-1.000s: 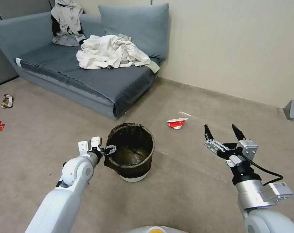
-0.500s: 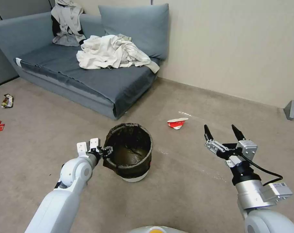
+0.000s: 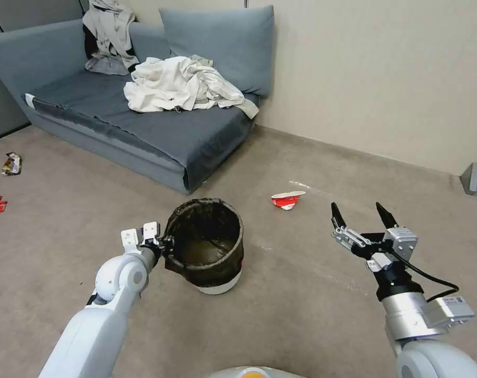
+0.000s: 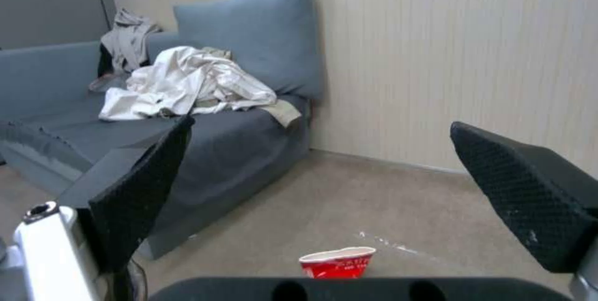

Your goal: Pick up the trash can from the floor.

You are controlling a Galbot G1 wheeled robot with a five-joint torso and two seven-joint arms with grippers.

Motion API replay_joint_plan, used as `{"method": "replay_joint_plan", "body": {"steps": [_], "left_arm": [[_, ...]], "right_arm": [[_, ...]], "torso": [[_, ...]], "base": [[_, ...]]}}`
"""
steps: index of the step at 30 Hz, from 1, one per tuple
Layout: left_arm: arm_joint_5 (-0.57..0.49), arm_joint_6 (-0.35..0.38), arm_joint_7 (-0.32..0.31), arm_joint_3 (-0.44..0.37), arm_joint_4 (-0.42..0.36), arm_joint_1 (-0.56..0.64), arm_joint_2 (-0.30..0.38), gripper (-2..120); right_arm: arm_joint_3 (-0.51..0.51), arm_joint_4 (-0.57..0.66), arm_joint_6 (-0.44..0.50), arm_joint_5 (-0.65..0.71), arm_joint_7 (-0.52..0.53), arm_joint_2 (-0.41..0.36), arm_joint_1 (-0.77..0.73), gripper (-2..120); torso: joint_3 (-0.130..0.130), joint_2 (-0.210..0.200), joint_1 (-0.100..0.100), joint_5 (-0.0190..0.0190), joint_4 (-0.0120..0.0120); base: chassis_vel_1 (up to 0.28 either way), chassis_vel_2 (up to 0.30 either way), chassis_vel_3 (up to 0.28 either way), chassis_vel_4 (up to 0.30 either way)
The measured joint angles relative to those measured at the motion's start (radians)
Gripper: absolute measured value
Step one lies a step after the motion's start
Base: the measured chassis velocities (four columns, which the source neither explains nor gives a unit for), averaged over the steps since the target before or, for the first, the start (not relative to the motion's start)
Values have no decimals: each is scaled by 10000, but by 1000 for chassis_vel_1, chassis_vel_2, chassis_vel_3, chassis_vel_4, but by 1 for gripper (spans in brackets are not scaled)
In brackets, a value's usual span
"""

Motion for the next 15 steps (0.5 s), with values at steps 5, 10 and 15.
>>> {"method": "replay_joint_plan", "body": {"steps": [5,10,15], "left_arm": [[-163,-1,-56,-57,-67,-9,26,5],[-371,-24,-78,-242,-400,73,30,5],[-645,-24,-83,-484,-975,253,141,5]], "right_arm": [[-3,1,3,-3,0,-2,-3,100],[-5,28,6,-6,0,-19,-12,100],[-16,86,7,-11,-1,-10,-23,100]], "torso": [[0,0,0,-1,-1],[0,0,-1,-2,0],[-1,0,-1,-2,-1]], "base": [[0,0,0,0],[0,0,0,0],[0,0,0,0]]}}
